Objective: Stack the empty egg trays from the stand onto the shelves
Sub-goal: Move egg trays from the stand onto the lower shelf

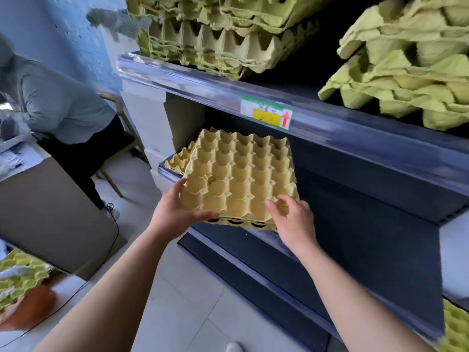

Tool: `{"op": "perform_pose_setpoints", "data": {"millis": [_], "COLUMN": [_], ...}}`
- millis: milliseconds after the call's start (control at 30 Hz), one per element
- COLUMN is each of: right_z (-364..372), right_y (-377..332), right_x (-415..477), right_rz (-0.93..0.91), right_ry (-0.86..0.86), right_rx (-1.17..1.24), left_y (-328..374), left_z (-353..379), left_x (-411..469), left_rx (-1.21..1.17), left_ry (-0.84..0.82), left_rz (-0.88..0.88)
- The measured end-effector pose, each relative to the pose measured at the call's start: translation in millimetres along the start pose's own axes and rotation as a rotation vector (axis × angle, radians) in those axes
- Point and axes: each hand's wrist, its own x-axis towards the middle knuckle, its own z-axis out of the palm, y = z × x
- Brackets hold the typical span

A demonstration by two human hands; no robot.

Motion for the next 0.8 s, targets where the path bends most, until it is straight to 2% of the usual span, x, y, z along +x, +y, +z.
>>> {"op": "perform_pose_setpoints", "data": {"millis": [233,633,800], "right_z": [38,110,129], "right_y": [-26,-70,-71], "right_x": [46,105,116], "right_rz": [0.058,0.239,0.302], "right_ry": [-0.003,0.054,0.082], "right_rx": [-0.012,-0.091,-0.101], "left_y": [-12,-43,-54], "left_z": [-20,-43,-37], "left_x": [81,226,259], "left_rx": [-0.012,-0.015,0.107], "left_ry": [-0.071,-0.317,-0.385], "left_rz": [0.018,0.093,0.120]}}
